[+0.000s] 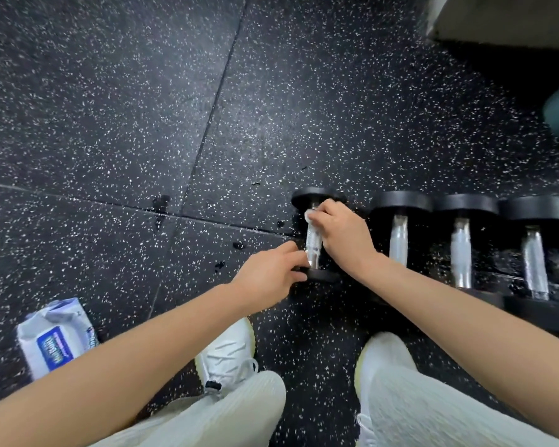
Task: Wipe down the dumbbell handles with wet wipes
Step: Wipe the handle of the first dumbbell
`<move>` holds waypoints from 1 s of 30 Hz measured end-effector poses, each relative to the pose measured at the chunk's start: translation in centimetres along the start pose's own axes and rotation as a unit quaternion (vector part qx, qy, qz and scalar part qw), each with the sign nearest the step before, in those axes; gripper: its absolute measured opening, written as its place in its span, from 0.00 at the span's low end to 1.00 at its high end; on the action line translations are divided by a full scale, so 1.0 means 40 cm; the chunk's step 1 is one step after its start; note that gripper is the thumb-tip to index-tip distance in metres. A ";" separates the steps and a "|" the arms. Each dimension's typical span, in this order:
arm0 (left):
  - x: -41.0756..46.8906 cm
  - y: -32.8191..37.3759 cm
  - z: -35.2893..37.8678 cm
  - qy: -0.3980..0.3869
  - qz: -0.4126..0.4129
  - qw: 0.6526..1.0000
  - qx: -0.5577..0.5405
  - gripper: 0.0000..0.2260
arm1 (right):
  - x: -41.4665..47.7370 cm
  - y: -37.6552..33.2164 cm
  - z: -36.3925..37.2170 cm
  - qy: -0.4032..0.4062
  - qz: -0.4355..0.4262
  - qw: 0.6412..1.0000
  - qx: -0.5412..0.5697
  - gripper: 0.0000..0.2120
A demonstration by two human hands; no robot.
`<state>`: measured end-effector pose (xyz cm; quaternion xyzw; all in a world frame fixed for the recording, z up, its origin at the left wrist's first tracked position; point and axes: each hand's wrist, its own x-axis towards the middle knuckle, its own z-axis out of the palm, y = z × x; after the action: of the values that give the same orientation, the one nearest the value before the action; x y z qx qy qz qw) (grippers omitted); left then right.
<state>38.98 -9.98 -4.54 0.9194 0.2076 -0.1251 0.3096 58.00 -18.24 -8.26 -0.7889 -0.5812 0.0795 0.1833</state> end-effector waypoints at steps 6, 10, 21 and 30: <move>-0.015 -0.006 0.010 0.039 0.006 0.999 -0.015 0.08 | -0.018 0.008 -0.003 -0.048 -0.099 0.993 -0.037 0.10; -0.012 -0.014 0.002 0.036 0.011 0.999 -0.026 0.13 | 0.037 0.013 -0.008 -0.014 -0.044 0.999 -0.022 0.08; 0.001 -0.029 0.003 0.050 0.012 0.998 -0.037 0.10 | -0.012 -0.014 -0.019 -0.059 -0.080 0.995 0.020 0.06; -0.007 -0.049 0.002 0.052 0.001 0.996 -0.071 0.10 | -0.069 -0.032 -0.048 -0.133 -0.119 0.980 0.089 0.06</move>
<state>37.82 -8.67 -5.52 0.9005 0.2314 -0.0617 0.3630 56.68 -20.89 -6.25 -0.6769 -0.6807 0.2131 0.1819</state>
